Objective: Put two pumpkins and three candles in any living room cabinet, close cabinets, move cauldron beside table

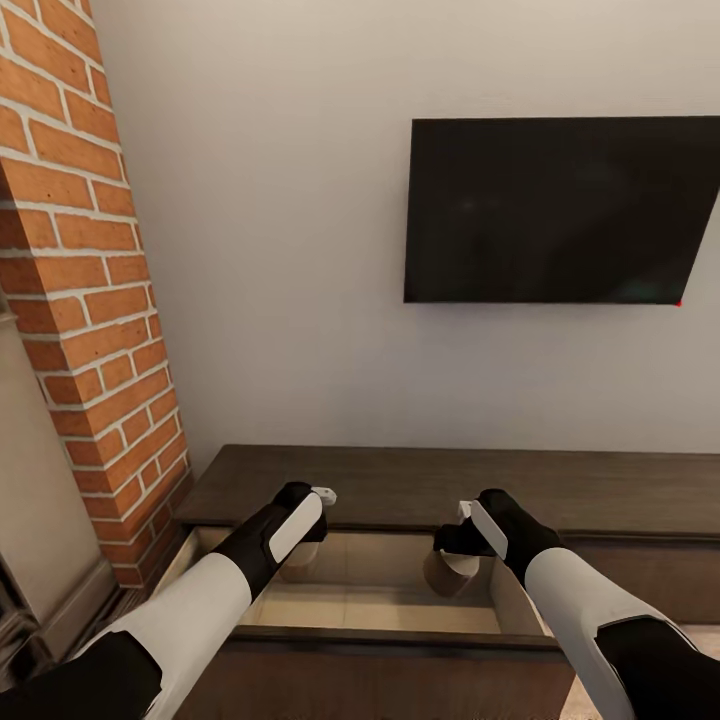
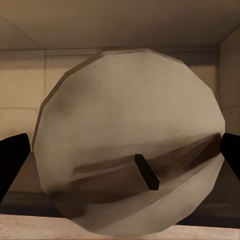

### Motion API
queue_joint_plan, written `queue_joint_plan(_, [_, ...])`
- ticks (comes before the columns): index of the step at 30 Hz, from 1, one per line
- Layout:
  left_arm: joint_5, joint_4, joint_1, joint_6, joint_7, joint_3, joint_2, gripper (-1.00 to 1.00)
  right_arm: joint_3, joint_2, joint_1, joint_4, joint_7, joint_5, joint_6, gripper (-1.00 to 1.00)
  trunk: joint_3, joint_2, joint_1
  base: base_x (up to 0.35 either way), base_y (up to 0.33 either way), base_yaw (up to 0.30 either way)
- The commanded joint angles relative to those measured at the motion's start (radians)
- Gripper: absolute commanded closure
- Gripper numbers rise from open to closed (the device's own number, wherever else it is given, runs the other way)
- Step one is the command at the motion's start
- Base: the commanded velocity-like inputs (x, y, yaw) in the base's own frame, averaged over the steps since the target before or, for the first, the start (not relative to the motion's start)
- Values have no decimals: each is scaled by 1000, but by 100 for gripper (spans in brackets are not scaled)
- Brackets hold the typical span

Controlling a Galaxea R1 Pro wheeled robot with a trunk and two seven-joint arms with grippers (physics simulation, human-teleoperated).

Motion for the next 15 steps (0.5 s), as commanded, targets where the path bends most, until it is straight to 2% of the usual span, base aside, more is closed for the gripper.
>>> queue_joint_plan(1, [9,-1,-1,0,10,-5,0,100,7,-1,-1,-2,-7,-11,4,100,-4,-8,4,0,0,0])
queue_joint_plan(8, [9,-1,-1,0,10,-5,0,100,7,-1,-1,-2,-7,-11,4,100,-26,-57,31,0,0,0])
queue_joint_plan(12, [8,-2,-1,0,10,-5,0,100,7,-1,-1,-2,-7,-11,4,100,-26,-57,31,0,0,0])
queue_joint_plan(15, [8,-2,-1,0,10,-5,0,100,7,-1,-1,-2,-7,-11,3,100,-36,-78,42,0,0,0])
